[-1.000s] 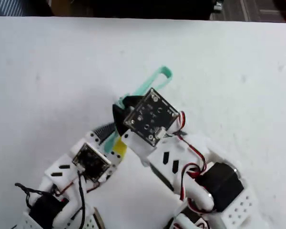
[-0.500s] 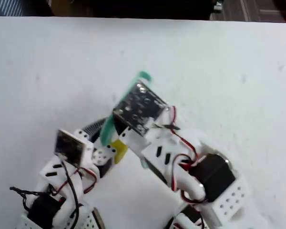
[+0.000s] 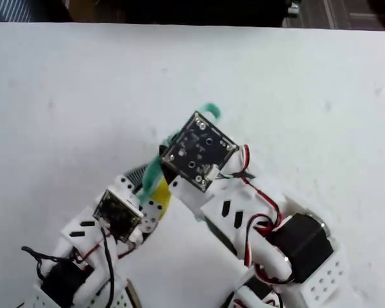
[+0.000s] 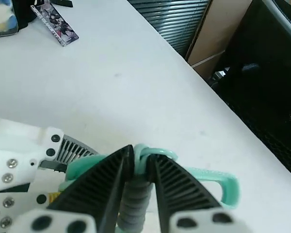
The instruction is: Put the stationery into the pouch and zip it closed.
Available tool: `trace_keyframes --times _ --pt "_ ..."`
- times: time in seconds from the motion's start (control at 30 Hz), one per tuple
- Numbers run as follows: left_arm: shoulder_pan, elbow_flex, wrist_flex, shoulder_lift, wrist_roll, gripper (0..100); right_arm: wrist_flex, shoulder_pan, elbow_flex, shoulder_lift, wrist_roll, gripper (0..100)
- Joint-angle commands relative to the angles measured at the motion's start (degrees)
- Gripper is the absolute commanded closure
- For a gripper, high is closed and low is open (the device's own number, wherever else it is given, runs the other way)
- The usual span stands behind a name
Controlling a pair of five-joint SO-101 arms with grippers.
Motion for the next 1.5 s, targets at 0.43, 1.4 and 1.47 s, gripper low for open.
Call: trace_keyframes --times 0.43,1.4,1.47 --pt "0.57 -0.53 2.11 -0.04 -0.62 98 -8.04 13.49 4.31 0.92 5.27 98.1" --pt "0.48 -0.53 3.25 -0.04 -0.7 98 -8.22 -2.95 25.05 -9.19 1.58 79.3" --pt "0.48 -0.53 3.25 -0.04 -0.7 98 -10.42 -2.95 26.37 -9.19 1.58 79.5"
